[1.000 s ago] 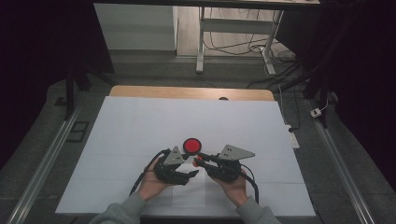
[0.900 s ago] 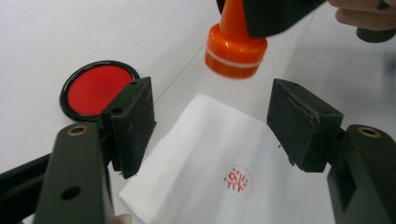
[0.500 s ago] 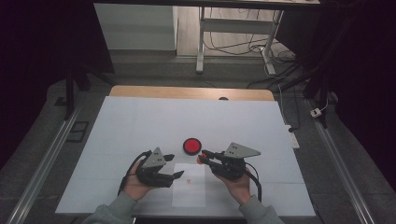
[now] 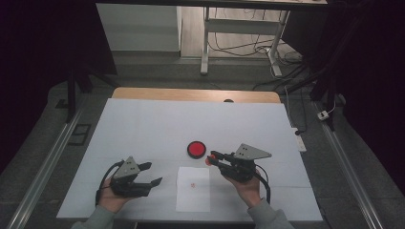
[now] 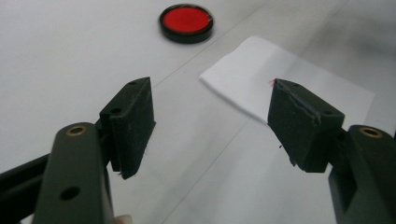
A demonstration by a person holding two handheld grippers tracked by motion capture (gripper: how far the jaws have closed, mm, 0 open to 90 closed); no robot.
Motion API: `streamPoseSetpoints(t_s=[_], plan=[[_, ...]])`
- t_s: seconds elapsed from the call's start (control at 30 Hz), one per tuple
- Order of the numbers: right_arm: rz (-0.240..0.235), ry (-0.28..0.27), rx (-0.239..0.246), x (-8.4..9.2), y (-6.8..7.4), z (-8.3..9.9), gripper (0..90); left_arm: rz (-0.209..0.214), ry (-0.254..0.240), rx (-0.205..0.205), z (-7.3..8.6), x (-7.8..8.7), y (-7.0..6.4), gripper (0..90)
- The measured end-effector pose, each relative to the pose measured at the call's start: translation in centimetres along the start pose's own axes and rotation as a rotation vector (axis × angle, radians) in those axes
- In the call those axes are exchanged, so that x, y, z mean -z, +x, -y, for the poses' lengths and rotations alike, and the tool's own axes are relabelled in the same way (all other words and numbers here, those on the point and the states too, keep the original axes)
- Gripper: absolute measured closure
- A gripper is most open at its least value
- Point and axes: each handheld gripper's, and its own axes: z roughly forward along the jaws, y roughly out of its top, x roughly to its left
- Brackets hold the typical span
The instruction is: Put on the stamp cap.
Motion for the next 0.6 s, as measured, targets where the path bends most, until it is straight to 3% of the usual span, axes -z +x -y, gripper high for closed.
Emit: streamPoseSetpoints(t_s=[0.17, 0.6], plan=[[0.01, 0.005, 0.004, 0.1, -0.2, 0.0, 72.0, -0.013, -0.012, 0.037, 0.9, 1.0, 0.9, 31.8], [0.034, 0.005, 0.002, 0.5, -1.0, 0.1, 72.0, -0.022, 0.016, 0.052, 1.6, 0.8, 1.6, 31.3]])
